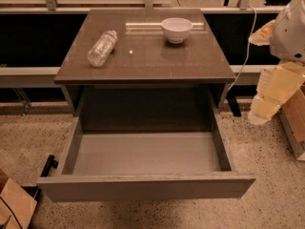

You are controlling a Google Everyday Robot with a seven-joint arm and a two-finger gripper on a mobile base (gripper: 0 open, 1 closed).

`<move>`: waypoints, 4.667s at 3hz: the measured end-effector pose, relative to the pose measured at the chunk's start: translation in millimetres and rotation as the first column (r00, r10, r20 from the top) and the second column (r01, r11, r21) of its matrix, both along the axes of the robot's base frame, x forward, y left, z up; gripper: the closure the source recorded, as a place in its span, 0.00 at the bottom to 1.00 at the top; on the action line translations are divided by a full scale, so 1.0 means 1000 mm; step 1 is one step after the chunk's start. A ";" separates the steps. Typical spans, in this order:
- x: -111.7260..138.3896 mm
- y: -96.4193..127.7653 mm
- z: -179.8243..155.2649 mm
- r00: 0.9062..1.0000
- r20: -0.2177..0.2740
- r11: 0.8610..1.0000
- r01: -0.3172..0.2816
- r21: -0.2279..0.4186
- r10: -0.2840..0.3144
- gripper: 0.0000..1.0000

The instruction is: Place water bottle into top drawer

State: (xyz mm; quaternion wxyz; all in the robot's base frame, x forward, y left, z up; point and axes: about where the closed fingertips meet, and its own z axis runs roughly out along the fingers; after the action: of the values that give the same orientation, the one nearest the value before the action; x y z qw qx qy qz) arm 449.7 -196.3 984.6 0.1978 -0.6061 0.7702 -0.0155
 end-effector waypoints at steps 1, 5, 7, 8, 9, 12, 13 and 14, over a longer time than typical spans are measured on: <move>0.020 0.035 0.013 0.996 0.072 0.995 -0.058 0.086 0.052 0.00; 0.092 0.118 -0.005 0.990 0.062 0.909 0.090 0.407 -0.125 0.00; 0.195 0.191 -0.023 0.972 0.061 0.762 0.139 0.633 -0.228 0.00; 0.195 0.191 -0.023 0.972 0.061 0.762 0.139 0.633 -0.228 0.00; 0.216 0.221 -0.042 0.964 0.053 0.725 0.158 0.671 -0.260 0.00; 0.295 0.309 -0.096 0.946 -0.024 0.621 0.230 0.749 -0.323 0.00; 0.287 0.312 -0.101 0.946 -0.040 0.635 0.247 0.732 -0.321 0.00; 0.296 0.332 -0.106 0.945 -0.039 0.599 0.237 0.764 -0.325 0.00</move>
Offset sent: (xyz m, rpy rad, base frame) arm 0.0915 0.0975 0.0280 0.3469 -0.0686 0.0301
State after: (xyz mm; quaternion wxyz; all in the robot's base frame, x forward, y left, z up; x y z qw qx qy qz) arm 745.5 136.0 878.4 0.4683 -0.3362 0.7792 0.2460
